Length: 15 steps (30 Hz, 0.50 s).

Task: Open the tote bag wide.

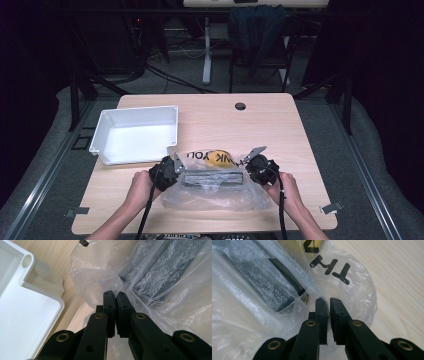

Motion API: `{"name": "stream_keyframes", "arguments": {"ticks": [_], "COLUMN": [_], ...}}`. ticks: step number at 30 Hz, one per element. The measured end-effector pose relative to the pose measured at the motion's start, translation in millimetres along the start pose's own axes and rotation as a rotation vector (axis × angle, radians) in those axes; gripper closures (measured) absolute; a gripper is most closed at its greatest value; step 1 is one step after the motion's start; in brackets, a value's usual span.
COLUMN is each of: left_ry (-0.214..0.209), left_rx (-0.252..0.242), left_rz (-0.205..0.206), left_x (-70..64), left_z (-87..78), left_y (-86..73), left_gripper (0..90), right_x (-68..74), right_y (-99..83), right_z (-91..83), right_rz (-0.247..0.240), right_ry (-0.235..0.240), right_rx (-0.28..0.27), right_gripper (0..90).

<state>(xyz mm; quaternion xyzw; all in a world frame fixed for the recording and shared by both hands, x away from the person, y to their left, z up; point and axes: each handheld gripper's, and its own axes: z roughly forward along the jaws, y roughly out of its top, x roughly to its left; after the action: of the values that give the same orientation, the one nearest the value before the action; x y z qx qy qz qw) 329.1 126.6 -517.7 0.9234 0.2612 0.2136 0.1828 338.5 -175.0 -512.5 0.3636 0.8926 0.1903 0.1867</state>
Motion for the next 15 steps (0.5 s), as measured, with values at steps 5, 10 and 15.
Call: {"name": "stream_keyframes", "arguments": {"ticks": [5, 10, 15], "left_ry": [0.018, 0.012, -0.002], "left_rx": [0.006, 0.020, 0.049], "left_rz": [-0.017, -0.027, -0.041], "left_x": [4.4, 7.2, 10.2], "left_z": [4.1, 11.7, 18.9], "left_y": [1.6, 3.6, 3.4], "left_gripper": [88.1, 88.2, 88.2], "right_x": [-4.0, -8.9, -7.7], "right_y": [7.8, 8.0, 7.5], "right_z": [12.7, 24.1, 27.2], "right_rz": [0.016, 0.043, 0.035], "right_ry": [-0.010, 0.035, 0.041], "right_rx": [0.009, 0.060, 0.102], "right_gripper": [84.1, 81.2, 79.4]}}
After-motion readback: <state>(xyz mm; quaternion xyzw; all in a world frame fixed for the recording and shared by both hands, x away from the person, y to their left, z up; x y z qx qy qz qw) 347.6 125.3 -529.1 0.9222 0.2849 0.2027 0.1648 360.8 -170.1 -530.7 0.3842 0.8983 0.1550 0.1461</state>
